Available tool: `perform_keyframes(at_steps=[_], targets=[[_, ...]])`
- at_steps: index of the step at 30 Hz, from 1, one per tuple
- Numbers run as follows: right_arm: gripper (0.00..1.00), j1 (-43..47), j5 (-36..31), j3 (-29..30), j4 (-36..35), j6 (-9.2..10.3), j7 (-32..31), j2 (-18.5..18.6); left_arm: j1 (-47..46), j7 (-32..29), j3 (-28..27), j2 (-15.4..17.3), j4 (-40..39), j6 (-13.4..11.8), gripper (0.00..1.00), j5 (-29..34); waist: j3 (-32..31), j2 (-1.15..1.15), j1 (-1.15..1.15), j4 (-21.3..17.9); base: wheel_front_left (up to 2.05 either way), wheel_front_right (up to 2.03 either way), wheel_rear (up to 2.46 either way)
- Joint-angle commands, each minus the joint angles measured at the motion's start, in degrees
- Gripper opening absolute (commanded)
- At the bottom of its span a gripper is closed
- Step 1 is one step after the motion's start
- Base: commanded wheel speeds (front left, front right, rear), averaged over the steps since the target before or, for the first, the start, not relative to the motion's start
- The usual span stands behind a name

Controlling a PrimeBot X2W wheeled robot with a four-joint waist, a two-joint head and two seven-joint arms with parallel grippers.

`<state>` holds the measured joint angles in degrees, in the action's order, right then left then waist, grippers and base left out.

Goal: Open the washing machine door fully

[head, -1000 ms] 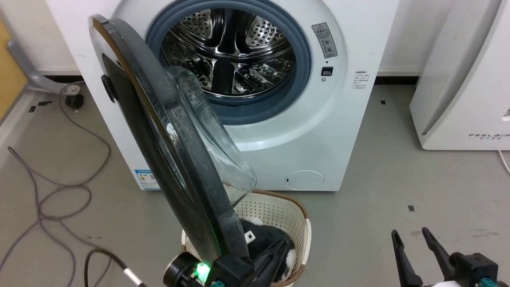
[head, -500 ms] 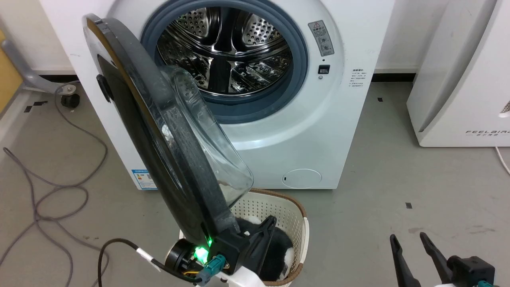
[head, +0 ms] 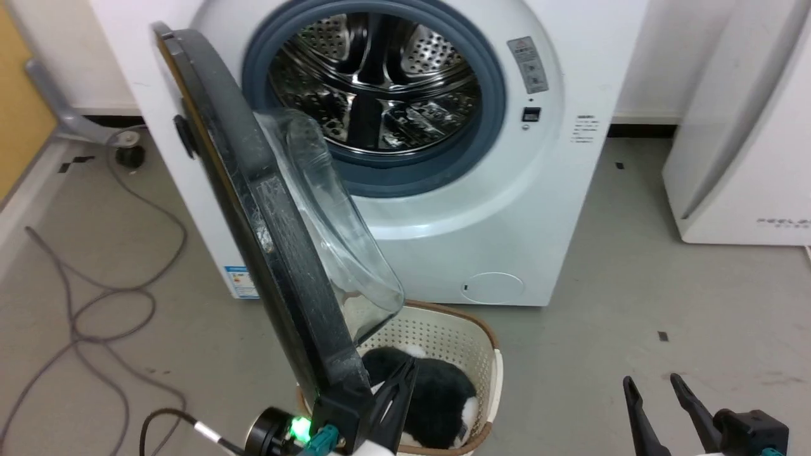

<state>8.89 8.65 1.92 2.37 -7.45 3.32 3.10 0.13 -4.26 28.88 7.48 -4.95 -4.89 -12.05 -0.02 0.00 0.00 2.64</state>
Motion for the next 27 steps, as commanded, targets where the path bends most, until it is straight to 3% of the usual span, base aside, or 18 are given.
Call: perform_keyframes(at_steps=[1,27], targets=[[1.00,0.1,0.2,0.3,0.1,-0.03,0.2,-0.2,1.2,0.0,-0.2,0.5,-0.5,-0.5,0.00,-0.1,-0.1,0.00,0.00,1.0,0.00,0.00,0.00],[1.00,-0.1,0.2,1.7,0.2,-0.03,-0.7,-0.2,7.0,3.7,-3.9,2.8,-6.0,-5.0,0.00,-1.4,0.7,0.00,0.00,19.0,0.00,0.00,0.00]])
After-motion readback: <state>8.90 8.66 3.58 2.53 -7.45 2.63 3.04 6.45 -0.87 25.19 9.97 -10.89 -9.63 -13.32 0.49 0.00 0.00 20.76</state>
